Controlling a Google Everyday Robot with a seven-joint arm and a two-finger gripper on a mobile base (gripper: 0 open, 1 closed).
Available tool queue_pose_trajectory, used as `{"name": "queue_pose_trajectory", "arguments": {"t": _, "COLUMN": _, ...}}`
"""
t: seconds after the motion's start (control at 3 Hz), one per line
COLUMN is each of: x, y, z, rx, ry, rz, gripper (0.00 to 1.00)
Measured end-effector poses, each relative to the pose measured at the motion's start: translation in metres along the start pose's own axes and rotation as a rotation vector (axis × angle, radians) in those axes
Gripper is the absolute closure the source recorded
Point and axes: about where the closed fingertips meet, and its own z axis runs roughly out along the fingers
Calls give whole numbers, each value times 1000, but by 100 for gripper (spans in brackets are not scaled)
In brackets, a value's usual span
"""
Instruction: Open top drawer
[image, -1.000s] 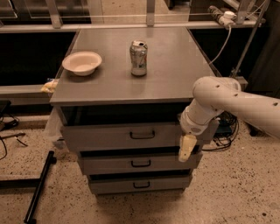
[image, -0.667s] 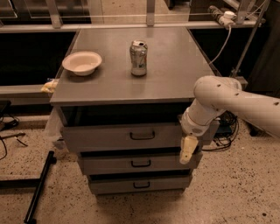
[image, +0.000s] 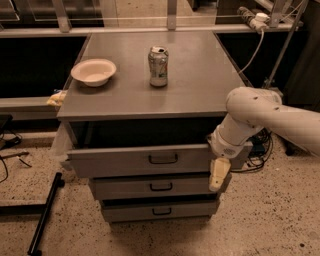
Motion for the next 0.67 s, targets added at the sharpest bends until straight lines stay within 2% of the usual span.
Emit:
{"name": "queue_pose_trajectory", "arguments": {"t": 0.33, "x": 5, "y": 17, "z": -8, "rx": -33, "ry": -18, "rz": 19, "gripper": 0}}
{"name": "queue_pose_trajectory", "arguments": {"t": 0.67, "x": 4, "y": 37, "z": -20, "rx": -83, "ry": -63, "rz": 26, "gripper": 0}}
